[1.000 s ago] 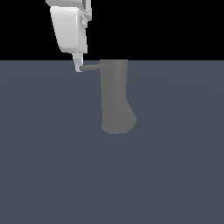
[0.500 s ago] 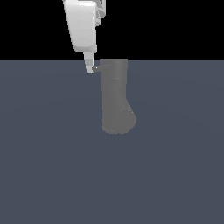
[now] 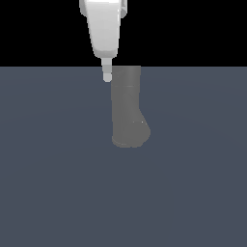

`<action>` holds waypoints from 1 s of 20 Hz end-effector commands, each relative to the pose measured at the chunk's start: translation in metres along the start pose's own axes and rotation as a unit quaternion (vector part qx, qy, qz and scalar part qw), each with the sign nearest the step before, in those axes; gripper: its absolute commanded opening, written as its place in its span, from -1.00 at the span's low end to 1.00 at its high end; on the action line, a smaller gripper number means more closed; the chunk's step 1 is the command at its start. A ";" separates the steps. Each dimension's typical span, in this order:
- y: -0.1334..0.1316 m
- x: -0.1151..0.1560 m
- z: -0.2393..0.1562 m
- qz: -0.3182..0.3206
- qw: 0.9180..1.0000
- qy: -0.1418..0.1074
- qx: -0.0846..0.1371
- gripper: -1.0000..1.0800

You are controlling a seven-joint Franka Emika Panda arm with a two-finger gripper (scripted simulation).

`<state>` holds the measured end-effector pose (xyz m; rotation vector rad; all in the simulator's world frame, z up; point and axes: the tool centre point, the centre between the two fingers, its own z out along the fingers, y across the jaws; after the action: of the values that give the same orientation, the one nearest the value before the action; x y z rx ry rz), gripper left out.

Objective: Turn on the faucet by rotating a designated handle.

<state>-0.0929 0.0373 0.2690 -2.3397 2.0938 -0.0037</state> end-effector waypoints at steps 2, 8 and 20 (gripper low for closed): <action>0.001 0.033 0.000 0.014 1.000 0.000 0.000 -1.00; 0.002 0.070 0.000 0.017 1.000 0.000 -0.001 -1.00; -0.008 0.087 0.000 -0.003 1.000 -0.001 -0.002 -1.00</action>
<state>-0.0791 -0.0408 0.2691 -2.3601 2.0758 0.0064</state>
